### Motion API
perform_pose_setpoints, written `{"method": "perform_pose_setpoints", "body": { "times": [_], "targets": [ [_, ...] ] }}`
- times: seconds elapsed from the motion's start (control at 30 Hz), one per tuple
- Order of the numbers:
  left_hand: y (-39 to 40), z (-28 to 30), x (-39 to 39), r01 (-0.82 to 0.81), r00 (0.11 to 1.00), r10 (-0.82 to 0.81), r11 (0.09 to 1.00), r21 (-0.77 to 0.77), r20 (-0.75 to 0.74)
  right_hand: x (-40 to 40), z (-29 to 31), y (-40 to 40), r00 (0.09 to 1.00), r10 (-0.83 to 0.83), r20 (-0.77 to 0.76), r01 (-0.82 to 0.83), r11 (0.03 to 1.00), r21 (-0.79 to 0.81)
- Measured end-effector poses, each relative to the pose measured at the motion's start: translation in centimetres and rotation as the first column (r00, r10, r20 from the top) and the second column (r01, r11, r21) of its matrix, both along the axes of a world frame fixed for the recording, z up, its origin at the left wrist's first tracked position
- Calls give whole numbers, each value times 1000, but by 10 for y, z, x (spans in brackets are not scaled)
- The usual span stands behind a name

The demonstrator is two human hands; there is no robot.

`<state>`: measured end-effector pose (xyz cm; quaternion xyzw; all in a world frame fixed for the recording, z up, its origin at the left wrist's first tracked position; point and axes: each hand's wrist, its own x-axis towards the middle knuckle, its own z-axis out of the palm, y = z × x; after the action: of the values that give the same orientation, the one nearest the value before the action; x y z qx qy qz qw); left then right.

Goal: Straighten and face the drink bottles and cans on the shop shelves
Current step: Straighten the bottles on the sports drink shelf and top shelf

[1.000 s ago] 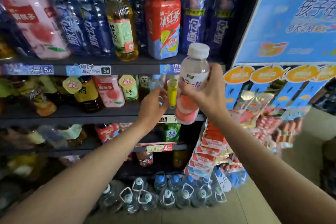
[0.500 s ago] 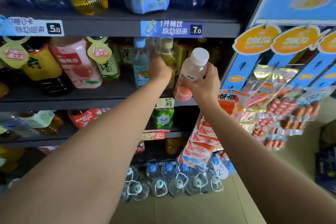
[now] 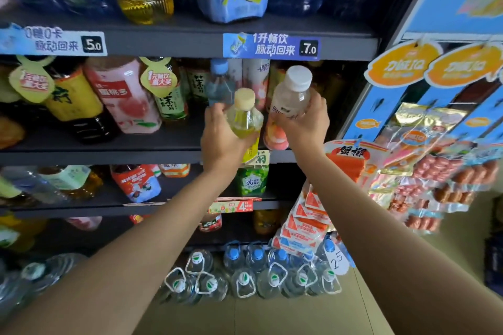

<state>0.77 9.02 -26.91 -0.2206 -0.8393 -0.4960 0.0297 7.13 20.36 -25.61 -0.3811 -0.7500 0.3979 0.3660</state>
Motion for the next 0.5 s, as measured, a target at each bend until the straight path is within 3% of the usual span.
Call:
{"method": "perform_pose_setpoints", "body": {
  "times": [0.17,0.37,0.5],
  "targets": [
    [-29,-1,-27,-1,999,0,1000,12,53,-39,3,-1,997,63,39,-61,997,-50],
    [-37,0,-43,84,996,-84,996,-1,10,-51,3,1,986,132,99,-125,990,-71],
    [-33,4,-45,122,992,-122,992,-17,-17,-40,-28,1,950,170,262,-140,982,-130]
  ]
}}
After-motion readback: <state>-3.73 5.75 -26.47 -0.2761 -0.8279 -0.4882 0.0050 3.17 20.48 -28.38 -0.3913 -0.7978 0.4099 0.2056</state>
